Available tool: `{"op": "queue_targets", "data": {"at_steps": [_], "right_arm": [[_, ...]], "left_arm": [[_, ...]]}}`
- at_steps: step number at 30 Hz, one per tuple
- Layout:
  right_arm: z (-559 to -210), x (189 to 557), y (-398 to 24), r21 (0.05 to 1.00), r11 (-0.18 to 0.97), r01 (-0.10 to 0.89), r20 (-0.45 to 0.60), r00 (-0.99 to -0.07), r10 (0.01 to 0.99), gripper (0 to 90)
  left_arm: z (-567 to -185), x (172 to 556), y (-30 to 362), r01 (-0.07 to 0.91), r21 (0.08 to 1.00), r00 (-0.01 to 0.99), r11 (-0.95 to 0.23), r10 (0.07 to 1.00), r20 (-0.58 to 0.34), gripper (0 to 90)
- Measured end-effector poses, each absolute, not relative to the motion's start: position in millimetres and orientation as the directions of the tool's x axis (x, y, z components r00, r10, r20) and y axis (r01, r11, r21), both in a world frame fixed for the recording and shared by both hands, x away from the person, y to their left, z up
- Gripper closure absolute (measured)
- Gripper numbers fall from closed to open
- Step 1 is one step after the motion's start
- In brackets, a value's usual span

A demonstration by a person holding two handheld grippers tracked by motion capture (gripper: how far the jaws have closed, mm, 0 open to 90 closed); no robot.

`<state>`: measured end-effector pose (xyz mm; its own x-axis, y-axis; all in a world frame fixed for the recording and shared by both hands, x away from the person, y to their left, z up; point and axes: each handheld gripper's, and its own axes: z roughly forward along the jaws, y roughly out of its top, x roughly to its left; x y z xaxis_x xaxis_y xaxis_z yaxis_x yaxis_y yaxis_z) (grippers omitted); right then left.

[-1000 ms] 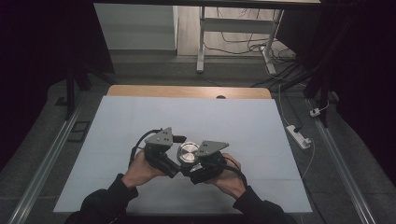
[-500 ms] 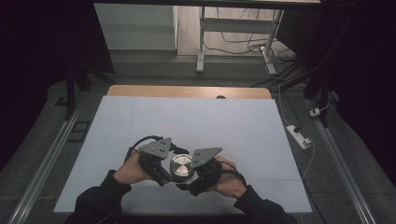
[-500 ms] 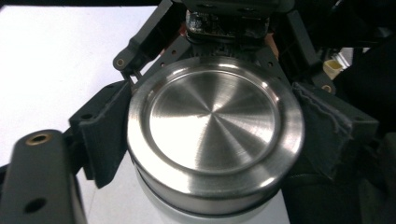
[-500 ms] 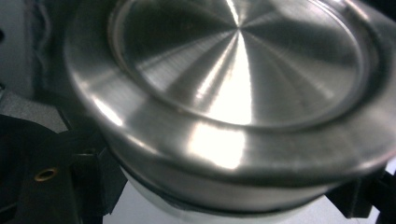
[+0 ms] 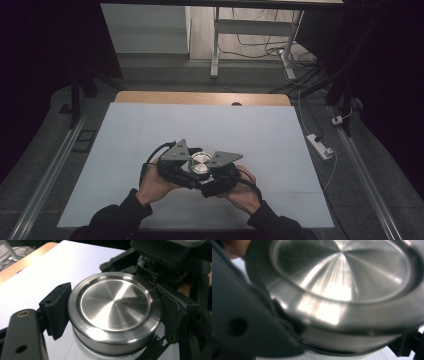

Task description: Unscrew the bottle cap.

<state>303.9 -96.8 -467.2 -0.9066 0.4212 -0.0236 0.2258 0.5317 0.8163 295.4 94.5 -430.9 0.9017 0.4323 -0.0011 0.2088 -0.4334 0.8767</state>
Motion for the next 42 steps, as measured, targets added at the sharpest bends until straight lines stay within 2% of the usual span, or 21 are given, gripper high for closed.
{"op": "queue_targets", "data": {"at_steps": [3, 25, 42], "right_arm": [[-468, 304, -97, 0.819, 0.525, 0.231, -0.024, -0.900, 0.434, 15.2], [-467, 310, -105, 0.828, 0.511, 0.233, -0.018, -0.898, 0.439, 15.2], [-468, 321, -117, 0.825, 0.511, 0.241, -0.029, -0.885, 0.464, 15.2]], "left_arm": [[-428, 297, 97, 0.226, 0.883, 0.900, -0.411, 0.436, -0.027, 19.5], [-413, 291, 116, 0.210, 0.890, 0.901, -0.405, 0.433, -0.016, 19.5], [-417, 275, 124, 0.210, 0.896, 0.919, -0.392, 0.391, -0.045, 19.6]]}}
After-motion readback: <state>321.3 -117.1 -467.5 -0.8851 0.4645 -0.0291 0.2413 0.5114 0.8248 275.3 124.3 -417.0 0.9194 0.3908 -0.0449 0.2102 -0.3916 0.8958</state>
